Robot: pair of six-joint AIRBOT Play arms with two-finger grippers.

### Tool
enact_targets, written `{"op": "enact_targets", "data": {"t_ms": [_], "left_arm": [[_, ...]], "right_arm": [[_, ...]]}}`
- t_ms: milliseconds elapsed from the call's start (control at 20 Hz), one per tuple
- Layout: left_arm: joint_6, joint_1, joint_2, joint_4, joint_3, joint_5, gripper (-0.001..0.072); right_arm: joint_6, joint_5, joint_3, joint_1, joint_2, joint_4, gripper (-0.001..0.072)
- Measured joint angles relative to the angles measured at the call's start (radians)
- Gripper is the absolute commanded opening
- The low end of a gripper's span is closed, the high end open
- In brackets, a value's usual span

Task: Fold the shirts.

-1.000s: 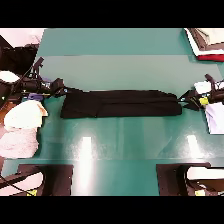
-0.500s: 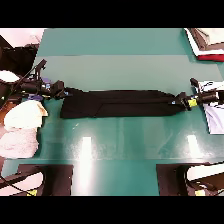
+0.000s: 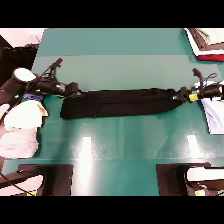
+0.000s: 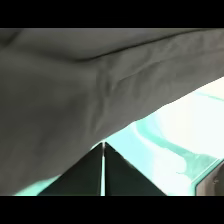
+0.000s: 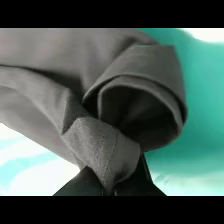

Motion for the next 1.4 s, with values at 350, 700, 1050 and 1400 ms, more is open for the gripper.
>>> {"op": "enact_targets", "data": {"t_ms": [350,700,1050,1400], "left_arm": [[-0.018,-0.238,-0.301,0.003,0.315,0.050,0.0028],[-0.065,-0.338,-0.545,0.001,0.496,0.070,0.0029],[-0.071,-0.289,-0.579,0.000,0.569,-0.040,0.0028],[-0.033,-0.106,-0.432,0.103,0.629,-0.224,0.0029]], "right_arm": [[0.120,0.061,0.269,0.195,0.128,0.016,0.0016],[0.219,0.080,0.576,0.474,0.102,0.010,0.0016],[0.259,0.120,0.766,0.607,-0.019,0.006,0.0016],[0.263,0.124,0.797,0.657,-0.085,0.005,0.0016]]}}
